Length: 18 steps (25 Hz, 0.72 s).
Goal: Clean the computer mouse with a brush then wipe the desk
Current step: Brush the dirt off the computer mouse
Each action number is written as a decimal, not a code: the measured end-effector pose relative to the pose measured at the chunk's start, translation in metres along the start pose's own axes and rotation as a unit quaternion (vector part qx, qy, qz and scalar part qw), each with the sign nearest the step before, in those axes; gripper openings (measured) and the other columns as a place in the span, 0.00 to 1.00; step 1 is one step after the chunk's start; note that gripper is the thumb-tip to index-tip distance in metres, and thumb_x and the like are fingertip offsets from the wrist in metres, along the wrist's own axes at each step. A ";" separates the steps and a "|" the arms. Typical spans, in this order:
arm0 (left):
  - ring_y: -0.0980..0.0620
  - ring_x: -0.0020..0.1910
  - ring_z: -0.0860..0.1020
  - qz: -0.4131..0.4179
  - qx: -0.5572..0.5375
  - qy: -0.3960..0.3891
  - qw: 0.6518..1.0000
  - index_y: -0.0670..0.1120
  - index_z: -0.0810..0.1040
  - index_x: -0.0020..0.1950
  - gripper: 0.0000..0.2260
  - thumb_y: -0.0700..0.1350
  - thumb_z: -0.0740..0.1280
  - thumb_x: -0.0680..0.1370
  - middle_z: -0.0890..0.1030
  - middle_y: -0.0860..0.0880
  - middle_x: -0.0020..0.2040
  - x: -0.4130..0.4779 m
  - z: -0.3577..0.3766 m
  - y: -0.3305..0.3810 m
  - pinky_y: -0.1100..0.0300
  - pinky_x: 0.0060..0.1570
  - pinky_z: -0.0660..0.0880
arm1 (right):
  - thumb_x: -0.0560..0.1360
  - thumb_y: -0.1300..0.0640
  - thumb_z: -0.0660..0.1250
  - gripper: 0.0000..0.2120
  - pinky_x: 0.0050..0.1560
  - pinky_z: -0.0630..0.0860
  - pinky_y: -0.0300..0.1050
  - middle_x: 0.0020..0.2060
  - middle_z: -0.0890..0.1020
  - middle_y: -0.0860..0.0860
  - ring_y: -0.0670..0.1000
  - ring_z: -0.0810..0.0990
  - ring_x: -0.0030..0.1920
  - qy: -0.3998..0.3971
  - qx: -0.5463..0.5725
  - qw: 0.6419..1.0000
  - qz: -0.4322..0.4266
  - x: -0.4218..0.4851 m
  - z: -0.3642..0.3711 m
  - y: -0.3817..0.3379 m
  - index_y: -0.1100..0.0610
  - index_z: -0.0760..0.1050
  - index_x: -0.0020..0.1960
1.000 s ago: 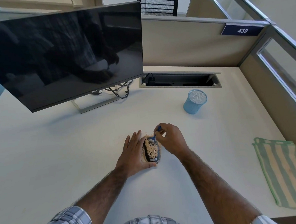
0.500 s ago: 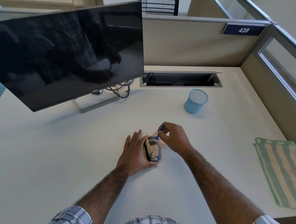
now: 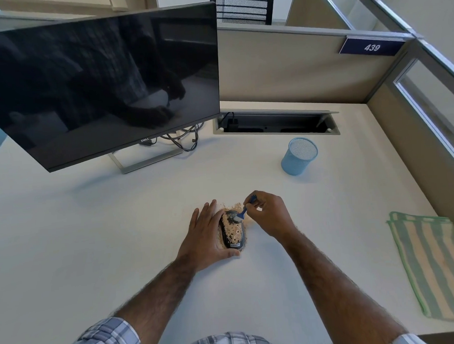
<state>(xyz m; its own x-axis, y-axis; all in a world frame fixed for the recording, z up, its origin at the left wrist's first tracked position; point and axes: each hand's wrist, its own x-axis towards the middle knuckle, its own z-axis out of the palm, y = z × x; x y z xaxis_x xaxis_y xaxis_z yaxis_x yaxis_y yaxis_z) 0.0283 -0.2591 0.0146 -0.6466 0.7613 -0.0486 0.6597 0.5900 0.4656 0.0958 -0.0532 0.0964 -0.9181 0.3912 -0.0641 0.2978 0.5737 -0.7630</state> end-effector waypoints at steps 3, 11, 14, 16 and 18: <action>0.49 0.83 0.41 0.000 0.003 -0.004 1.000 0.47 0.55 0.82 0.55 0.78 0.66 0.66 0.45 0.47 0.85 0.000 0.000 0.001 0.48 0.81 0.38 | 0.75 0.60 0.69 0.06 0.43 0.74 0.35 0.40 0.85 0.42 0.41 0.81 0.43 0.009 -0.005 1.000 -0.007 0.002 0.001 0.000 0.50 0.83 0.47; 0.49 0.83 0.41 0.001 -0.005 0.000 1.000 0.47 0.55 0.82 0.55 0.78 0.67 0.65 0.45 0.47 0.85 0.000 0.000 0.001 0.49 0.80 0.37 | 0.76 0.58 0.68 0.07 0.46 0.77 0.43 0.43 0.85 0.44 0.43 0.80 0.46 0.002 -0.039 0.999 -0.022 0.004 0.004 -0.003 0.50 0.83 0.48; 0.49 0.83 0.41 0.000 -0.002 -0.002 1.000 0.47 0.54 0.82 0.56 0.79 0.66 0.65 0.44 0.47 0.85 0.000 0.001 0.000 0.49 0.80 0.37 | 0.76 0.57 0.67 0.06 0.46 0.77 0.45 0.43 0.84 0.45 0.44 0.79 0.45 0.003 -0.069 0.997 -0.016 0.004 0.005 -0.002 0.50 0.82 0.49; 0.49 0.83 0.41 0.001 -0.005 0.001 1.000 0.47 0.54 0.82 0.56 0.79 0.66 0.65 0.45 0.47 0.85 0.000 0.001 0.000 0.49 0.81 0.37 | 0.77 0.57 0.67 0.07 0.46 0.76 0.44 0.44 0.84 0.45 0.44 0.78 0.46 0.008 -0.076 0.997 -0.022 0.004 0.006 -0.002 0.49 0.82 0.51; 0.49 0.83 0.41 0.002 -0.008 0.003 1.000 0.47 0.54 0.82 0.56 0.78 0.67 0.65 0.45 0.47 0.85 0.001 0.002 -0.001 0.48 0.81 0.38 | 0.77 0.56 0.67 0.06 0.46 0.75 0.42 0.43 0.84 0.43 0.43 0.78 0.47 -0.007 -0.065 0.997 -0.033 0.004 0.007 -0.003 0.48 0.82 0.50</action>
<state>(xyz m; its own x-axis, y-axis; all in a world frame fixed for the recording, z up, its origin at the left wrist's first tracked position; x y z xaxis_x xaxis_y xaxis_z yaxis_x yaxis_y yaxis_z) 0.0284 -0.2583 0.0121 -0.6469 0.7615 -0.0411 0.6555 0.5828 0.4802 0.0894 -0.0586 0.0937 -0.9402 0.3395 -0.0259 0.2666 0.6868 -0.6762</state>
